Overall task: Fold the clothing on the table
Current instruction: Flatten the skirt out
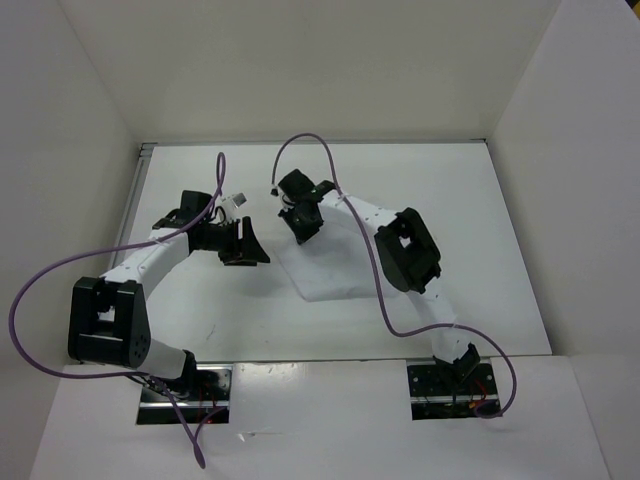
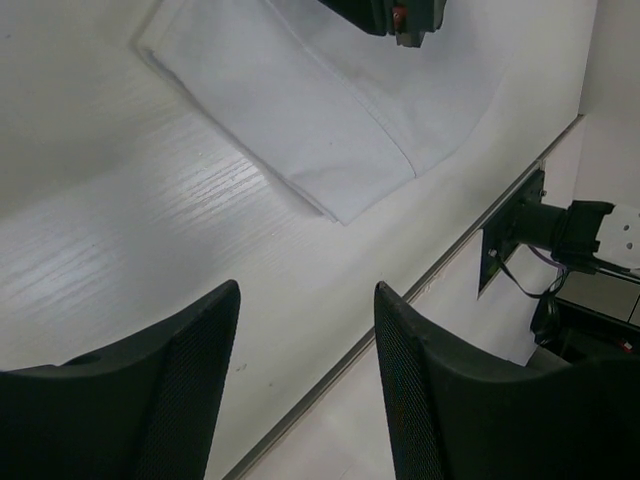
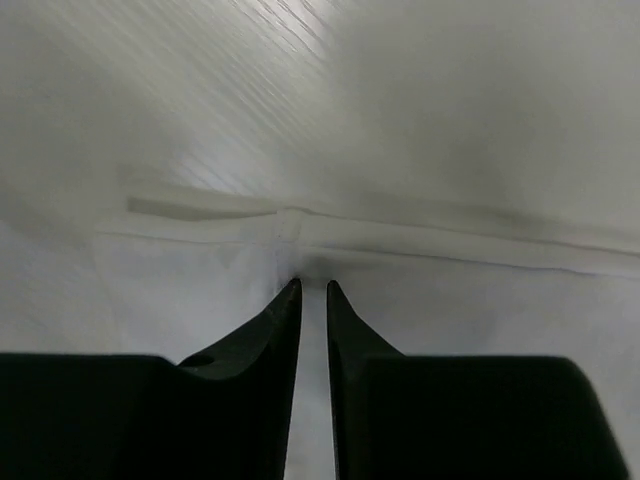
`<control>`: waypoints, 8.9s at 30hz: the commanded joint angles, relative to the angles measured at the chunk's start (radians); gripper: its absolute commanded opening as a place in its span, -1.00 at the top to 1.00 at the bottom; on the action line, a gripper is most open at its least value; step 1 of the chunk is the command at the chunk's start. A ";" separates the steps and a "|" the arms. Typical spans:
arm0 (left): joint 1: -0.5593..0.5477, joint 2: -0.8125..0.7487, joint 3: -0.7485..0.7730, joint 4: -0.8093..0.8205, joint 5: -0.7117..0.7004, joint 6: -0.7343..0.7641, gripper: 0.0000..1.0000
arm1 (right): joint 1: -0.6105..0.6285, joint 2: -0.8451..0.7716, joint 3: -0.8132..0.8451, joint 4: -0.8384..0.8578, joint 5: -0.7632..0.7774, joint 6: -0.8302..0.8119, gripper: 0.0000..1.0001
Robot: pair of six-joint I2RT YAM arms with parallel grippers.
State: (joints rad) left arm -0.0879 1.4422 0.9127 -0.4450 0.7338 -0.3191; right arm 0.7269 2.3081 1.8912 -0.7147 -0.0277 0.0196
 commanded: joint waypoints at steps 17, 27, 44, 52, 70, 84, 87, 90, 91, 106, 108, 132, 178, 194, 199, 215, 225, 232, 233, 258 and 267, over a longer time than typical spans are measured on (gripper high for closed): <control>0.005 -0.048 0.026 -0.028 0.003 -0.001 -0.28 | -0.148 0.274 0.456 -0.051 0.123 0.181 0.54; 0.005 -0.115 -0.029 -0.008 -0.027 -0.032 -0.28 | -0.293 0.239 0.430 -0.214 0.215 0.512 0.39; 0.034 -0.147 -0.037 0.023 -0.025 -0.052 -0.28 | -0.198 0.005 0.193 -0.077 0.249 0.135 0.01; 0.034 -0.147 -0.017 -0.020 -0.004 -0.052 -0.28 | -0.198 0.096 0.298 -0.055 0.178 -0.050 0.01; 0.034 -0.167 -0.008 -0.093 -0.004 -0.083 -0.28 | -0.259 0.313 0.617 -0.155 -0.030 -0.188 0.05; 0.034 -0.167 -0.008 -0.073 -0.013 -0.113 -0.28 | -0.302 0.286 0.401 -0.166 -0.248 -0.207 0.64; 0.034 -0.167 -0.008 -0.064 -0.013 -0.123 -0.28 | -0.325 0.249 0.350 -0.146 -0.259 -0.184 1.00; 0.034 -0.167 -0.008 -0.040 -0.013 -0.132 -0.28 | -0.325 0.150 0.293 -0.112 -0.200 -0.130 1.00; 0.034 -0.167 -0.008 -0.028 -0.004 -0.132 -0.28 | -0.325 0.120 0.293 -0.100 -0.158 -0.109 1.00; 0.034 0.049 0.058 0.233 0.015 -0.204 -0.28 | -0.023 -0.303 0.488 -0.247 0.342 0.137 1.00; 0.034 0.095 0.084 0.247 0.024 -0.213 -0.28 | 0.025 -0.277 0.571 -0.313 0.353 0.150 1.00; 0.102 -0.118 0.081 0.084 -0.007 -0.084 -0.28 | -0.164 0.057 0.510 -0.534 0.707 0.411 1.00; 0.094 0.164 0.150 0.405 -0.034 -0.234 -0.37 | -0.234 -0.196 -0.066 -0.384 0.721 0.430 1.00; -0.107 0.637 0.527 0.499 -0.018 -0.143 -0.26 | -0.225 -0.207 -0.106 -0.393 0.761 0.457 1.00; -0.144 0.722 0.563 0.512 -0.007 -0.124 -0.26 | -0.225 -0.216 -0.115 -0.393 0.761 0.457 1.00; -0.233 0.893 0.686 0.494 -0.054 -0.115 0.12 | -0.216 -0.234 -0.133 -0.374 0.749 0.448 1.00; -0.265 0.933 0.776 0.425 0.009 -0.135 1.00 | -0.216 -0.274 -0.123 -0.384 0.749 0.448 1.00; -0.168 0.655 0.899 0.324 0.050 -0.115 1.00 | -0.237 -0.386 -0.023 -0.348 0.695 0.411 1.00; -0.149 0.630 0.914 0.324 0.050 -0.115 1.00 | -0.238 -0.407 -0.005 -0.348 0.684 0.384 1.00; 0.028 0.008 0.683 0.381 0.243 -0.247 1.00 | -0.245 -0.751 0.267 -0.339 0.425 0.200 1.00; 0.037 -0.139 0.554 0.212 0.178 -0.190 1.00 | -0.274 -0.869 0.077 -0.326 0.325 0.220 1.00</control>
State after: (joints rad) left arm -0.0673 1.2629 1.5108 -0.1917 0.9432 -0.5446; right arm 0.4866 1.3930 2.0144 -1.0588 0.3157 0.2466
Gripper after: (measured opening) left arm 0.010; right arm 0.009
